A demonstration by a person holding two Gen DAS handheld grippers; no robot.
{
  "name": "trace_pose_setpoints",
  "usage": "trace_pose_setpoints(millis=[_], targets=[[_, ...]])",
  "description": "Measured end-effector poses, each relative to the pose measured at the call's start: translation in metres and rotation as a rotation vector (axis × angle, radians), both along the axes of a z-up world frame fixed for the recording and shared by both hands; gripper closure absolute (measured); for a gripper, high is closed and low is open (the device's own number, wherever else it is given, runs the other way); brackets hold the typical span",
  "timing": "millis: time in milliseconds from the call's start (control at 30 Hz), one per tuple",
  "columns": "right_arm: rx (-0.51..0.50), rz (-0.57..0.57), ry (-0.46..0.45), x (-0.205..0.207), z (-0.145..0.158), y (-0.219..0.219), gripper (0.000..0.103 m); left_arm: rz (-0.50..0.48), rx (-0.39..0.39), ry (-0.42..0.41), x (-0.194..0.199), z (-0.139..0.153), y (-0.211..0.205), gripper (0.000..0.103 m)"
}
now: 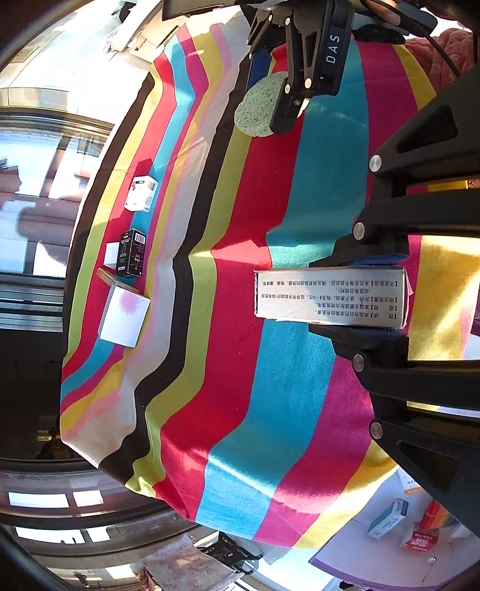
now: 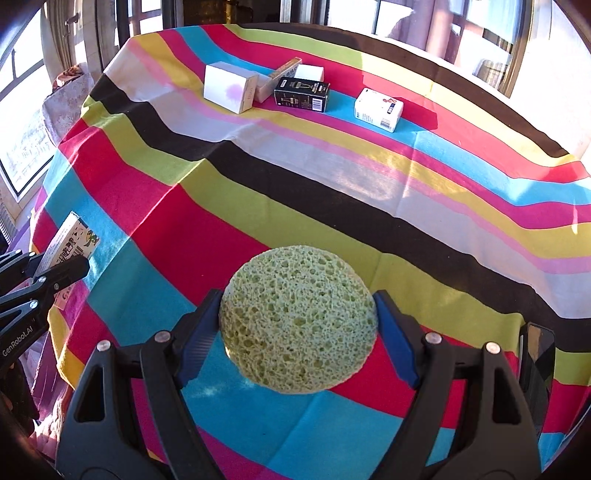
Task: Organize objects
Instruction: 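Carry the white printed box and green sponge over the storage box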
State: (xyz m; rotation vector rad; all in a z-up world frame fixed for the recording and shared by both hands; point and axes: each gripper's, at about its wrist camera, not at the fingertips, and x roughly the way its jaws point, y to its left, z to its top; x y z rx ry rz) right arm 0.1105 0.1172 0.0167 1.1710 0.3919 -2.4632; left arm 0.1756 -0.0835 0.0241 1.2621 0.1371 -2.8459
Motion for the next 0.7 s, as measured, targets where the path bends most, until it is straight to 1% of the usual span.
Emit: trace_pose_setpoints(millis=[333,567,700], targets=[[0.011,0.092,0.018,0.022,0.006,-0.029,0.020,0.036,0.000,-0.002,0.015,-0.002,-0.018,0.077],[0.005,0.152,0.020,0.039,0.011,-0.048,0.020,0.089,-0.009,0.011,0.025,-0.001,-0.039,0.077],[0.009,0.223,0.030,0.056,0.015,-0.069,0.020,0.124,0.000,0.006,0.033,-0.003,-0.055,0.077]])
